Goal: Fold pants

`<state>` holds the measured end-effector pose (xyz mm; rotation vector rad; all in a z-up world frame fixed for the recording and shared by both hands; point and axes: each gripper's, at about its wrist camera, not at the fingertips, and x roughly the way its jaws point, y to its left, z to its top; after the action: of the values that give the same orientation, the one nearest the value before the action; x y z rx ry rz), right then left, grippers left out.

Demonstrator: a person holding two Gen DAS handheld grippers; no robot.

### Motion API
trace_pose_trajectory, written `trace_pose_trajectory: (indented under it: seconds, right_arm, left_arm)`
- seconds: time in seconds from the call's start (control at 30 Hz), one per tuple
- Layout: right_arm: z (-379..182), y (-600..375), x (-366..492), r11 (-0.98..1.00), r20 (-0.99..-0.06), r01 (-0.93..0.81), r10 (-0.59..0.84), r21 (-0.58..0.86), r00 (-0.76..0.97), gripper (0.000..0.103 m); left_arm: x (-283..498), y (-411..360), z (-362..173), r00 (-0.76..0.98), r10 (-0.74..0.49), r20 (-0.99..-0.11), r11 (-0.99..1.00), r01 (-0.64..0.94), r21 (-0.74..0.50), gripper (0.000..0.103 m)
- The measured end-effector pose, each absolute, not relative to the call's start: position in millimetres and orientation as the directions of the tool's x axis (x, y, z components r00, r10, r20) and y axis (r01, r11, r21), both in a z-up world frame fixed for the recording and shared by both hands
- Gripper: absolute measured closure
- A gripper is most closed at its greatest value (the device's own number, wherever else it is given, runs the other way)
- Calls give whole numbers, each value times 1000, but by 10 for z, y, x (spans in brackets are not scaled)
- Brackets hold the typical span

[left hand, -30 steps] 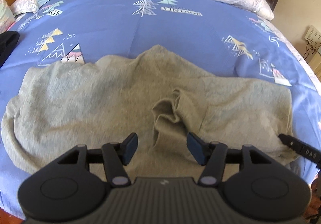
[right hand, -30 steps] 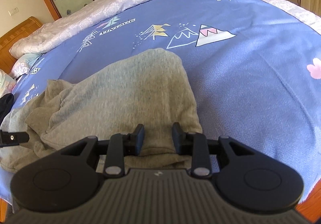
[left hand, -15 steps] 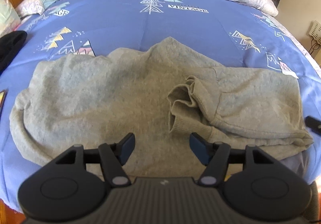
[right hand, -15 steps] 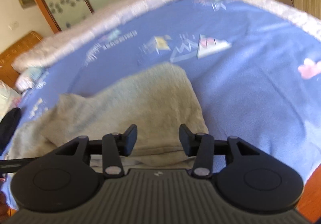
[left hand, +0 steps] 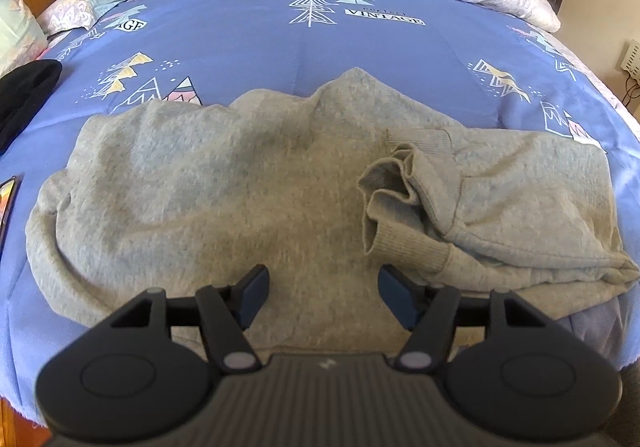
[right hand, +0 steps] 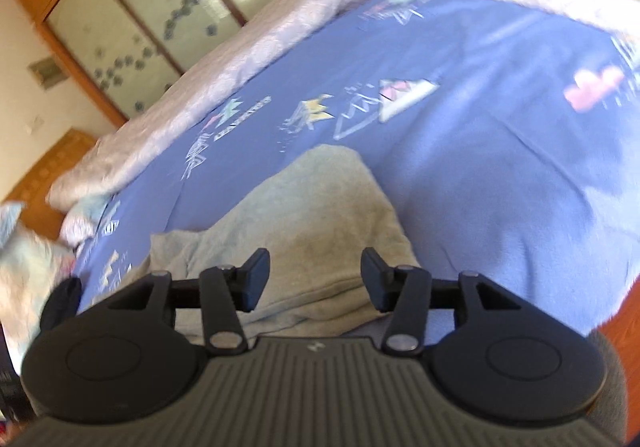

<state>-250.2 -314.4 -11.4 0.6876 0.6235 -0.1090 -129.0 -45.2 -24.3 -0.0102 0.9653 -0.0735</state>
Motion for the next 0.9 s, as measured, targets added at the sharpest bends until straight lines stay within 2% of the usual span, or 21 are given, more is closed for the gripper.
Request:
trace_pose_trajectory:
  seconds: [0.23, 0.9]
  right_arm:
    - [-213, -3230, -2584, 713, -587, 346, 113, 610, 802, 49]
    - [-437, -3400, -2718, 614, -623, 422, 149, 667, 768, 46]
  left_arm:
    - [-1282, -462, -261, 574, -69, -816, 997, 77, -30, 32]
    - [-1271, -434, -289, 586, -80, -806, 992, 123, -9, 26]
